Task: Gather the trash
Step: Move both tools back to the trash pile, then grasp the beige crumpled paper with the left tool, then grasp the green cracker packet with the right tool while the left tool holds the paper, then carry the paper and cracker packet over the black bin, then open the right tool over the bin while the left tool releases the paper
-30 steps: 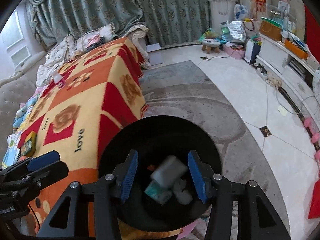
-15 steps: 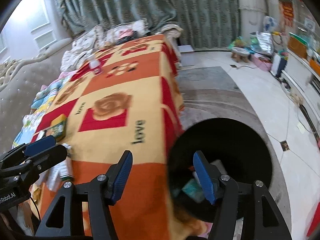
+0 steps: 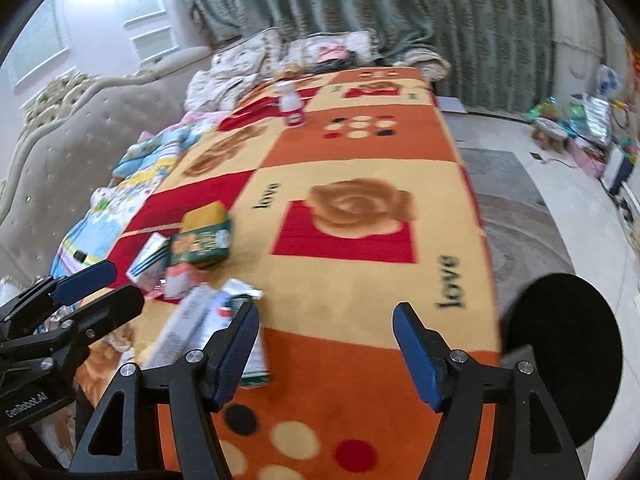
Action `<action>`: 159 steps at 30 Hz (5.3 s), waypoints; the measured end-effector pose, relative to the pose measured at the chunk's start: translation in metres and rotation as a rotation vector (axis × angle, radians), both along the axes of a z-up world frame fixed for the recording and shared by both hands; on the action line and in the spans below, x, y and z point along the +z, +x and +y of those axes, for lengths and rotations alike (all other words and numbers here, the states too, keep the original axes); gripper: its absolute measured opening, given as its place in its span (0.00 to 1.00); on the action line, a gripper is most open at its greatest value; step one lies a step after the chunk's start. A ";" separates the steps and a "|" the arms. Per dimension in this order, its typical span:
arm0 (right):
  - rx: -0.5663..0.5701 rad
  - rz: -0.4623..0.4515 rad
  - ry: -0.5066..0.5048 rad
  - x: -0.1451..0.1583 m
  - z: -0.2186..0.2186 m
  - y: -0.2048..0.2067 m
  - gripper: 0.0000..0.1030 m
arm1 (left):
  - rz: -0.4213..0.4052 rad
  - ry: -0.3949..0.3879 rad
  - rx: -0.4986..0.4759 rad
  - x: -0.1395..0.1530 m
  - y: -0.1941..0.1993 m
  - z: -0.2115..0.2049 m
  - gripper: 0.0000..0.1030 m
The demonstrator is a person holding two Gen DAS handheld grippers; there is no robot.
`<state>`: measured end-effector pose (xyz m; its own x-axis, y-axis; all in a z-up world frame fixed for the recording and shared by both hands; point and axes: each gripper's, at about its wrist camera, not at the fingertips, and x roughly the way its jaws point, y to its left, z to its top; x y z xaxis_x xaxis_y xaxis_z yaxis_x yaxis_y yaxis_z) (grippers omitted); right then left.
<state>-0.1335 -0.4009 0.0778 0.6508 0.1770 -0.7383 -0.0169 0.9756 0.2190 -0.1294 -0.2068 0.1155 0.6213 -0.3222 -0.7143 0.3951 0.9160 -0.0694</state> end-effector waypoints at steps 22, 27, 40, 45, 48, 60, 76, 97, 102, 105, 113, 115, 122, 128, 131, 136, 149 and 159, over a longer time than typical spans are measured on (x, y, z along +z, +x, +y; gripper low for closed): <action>0.178 0.036 -0.041 -0.002 0.099 0.035 0.73 | 0.039 0.054 0.117 -0.028 0.010 0.086 0.57; 0.199 0.054 -0.041 -0.007 0.110 0.044 0.73 | 0.053 0.070 0.134 -0.034 0.014 0.099 0.57; 0.253 0.085 -0.042 -0.015 0.134 0.059 0.75 | 0.121 0.081 0.134 -0.053 0.013 0.150 0.57; 0.272 0.089 -0.041 -0.017 0.141 0.064 0.75 | 0.161 0.078 0.120 -0.060 0.008 0.174 0.57; 0.270 0.101 -0.037 -0.020 0.142 0.071 0.76 | 0.182 0.076 0.106 -0.066 0.004 0.182 0.57; 0.231 0.129 -0.043 -0.027 0.132 0.101 0.78 | 0.240 -0.020 0.062 -0.093 0.025 0.172 0.57; 0.272 0.204 -0.007 -0.059 0.151 0.154 0.91 | 0.257 -0.073 0.064 -0.100 0.056 0.149 0.57; 0.289 0.127 0.025 -0.046 0.133 0.133 0.60 | 0.235 -0.153 0.114 -0.077 0.056 0.165 0.24; 0.271 0.083 0.039 -0.027 0.117 0.122 0.60 | 0.189 -0.153 0.100 -0.053 0.052 0.162 0.24; 0.260 0.066 0.048 -0.019 0.108 0.115 0.60 | 0.166 -0.162 0.073 -0.040 0.048 0.152 0.24; 0.212 0.027 0.049 -0.002 0.071 0.088 0.60 | 0.138 -0.176 -0.041 -0.018 0.040 0.094 0.24; 0.190 0.020 0.051 0.001 0.057 0.079 0.60 | 0.142 -0.181 -0.069 -0.015 0.039 0.076 0.24; 0.089 0.016 0.036 0.004 -0.002 0.050 0.60 | 0.141 -0.149 -0.161 -0.010 0.034 0.006 0.24; -0.001 0.005 0.039 0.006 -0.050 0.025 0.60 | 0.140 -0.140 -0.228 -0.008 0.025 -0.046 0.24; -0.045 0.003 0.036 0.006 -0.073 0.012 0.60 | 0.140 -0.134 -0.268 -0.007 0.019 -0.072 0.24; -0.114 0.007 0.028 0.004 -0.108 -0.009 0.60 | 0.150 -0.128 -0.322 -0.009 0.011 -0.109 0.24; -0.288 0.053 0.014 -0.017 -0.188 -0.052 0.60 | 0.208 -0.122 -0.447 -0.025 -0.005 -0.200 0.24; -0.373 0.089 0.038 -0.038 -0.220 -0.060 0.60 | 0.263 -0.171 -0.497 -0.041 -0.008 -0.240 0.28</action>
